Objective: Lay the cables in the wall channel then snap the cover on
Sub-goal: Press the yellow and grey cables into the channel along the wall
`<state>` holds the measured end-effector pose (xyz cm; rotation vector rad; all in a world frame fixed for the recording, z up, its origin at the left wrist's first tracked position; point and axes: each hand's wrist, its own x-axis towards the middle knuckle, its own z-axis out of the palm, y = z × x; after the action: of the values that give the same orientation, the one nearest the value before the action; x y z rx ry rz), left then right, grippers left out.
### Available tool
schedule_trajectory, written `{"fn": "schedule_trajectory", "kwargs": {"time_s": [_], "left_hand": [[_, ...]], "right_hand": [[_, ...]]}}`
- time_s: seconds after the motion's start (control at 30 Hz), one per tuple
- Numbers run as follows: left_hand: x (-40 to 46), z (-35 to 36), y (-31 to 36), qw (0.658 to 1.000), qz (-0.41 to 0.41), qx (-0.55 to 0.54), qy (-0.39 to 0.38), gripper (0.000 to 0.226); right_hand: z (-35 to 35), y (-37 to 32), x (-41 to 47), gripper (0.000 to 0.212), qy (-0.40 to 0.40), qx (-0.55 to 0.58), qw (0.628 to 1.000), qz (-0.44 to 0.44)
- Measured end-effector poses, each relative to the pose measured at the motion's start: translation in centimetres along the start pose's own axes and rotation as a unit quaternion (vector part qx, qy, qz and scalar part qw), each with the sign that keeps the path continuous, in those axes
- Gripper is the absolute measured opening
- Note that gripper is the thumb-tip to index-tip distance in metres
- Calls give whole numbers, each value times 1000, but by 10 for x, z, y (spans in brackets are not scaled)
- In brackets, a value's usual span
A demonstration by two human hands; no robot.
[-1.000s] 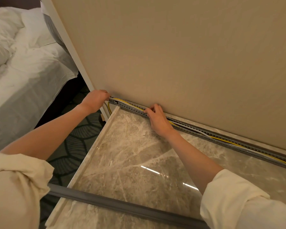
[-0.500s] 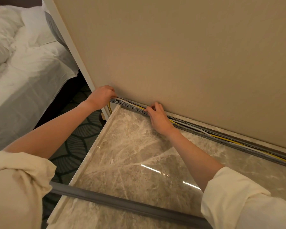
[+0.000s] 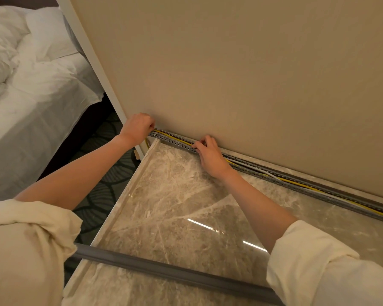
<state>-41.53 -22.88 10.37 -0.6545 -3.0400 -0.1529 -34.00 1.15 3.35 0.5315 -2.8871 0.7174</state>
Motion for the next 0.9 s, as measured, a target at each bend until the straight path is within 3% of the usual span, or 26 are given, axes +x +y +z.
{"fn": "schedule_trajectory", "kwargs": {"time_s": [0.23, 0.43, 0.67, 0.9], "left_hand": [[-7, 1, 8, 999, -34, -31, 6, 20], [-33, 15, 43, 989, -68, -108, 78, 17], [-73, 35, 120, 984, -11, -169, 48, 24], [-106, 44, 228, 968, 98, -229, -25, 25]], "right_hand": [[-7, -2, -2, 36, -23, -20, 1000, -6], [-35, -2, -32, 56, -34, -30, 999, -22], [-89, 28, -121, 47, 32, -43, 997, 50], [-134, 75, -245, 41, 70, -64, 975, 199]]}}
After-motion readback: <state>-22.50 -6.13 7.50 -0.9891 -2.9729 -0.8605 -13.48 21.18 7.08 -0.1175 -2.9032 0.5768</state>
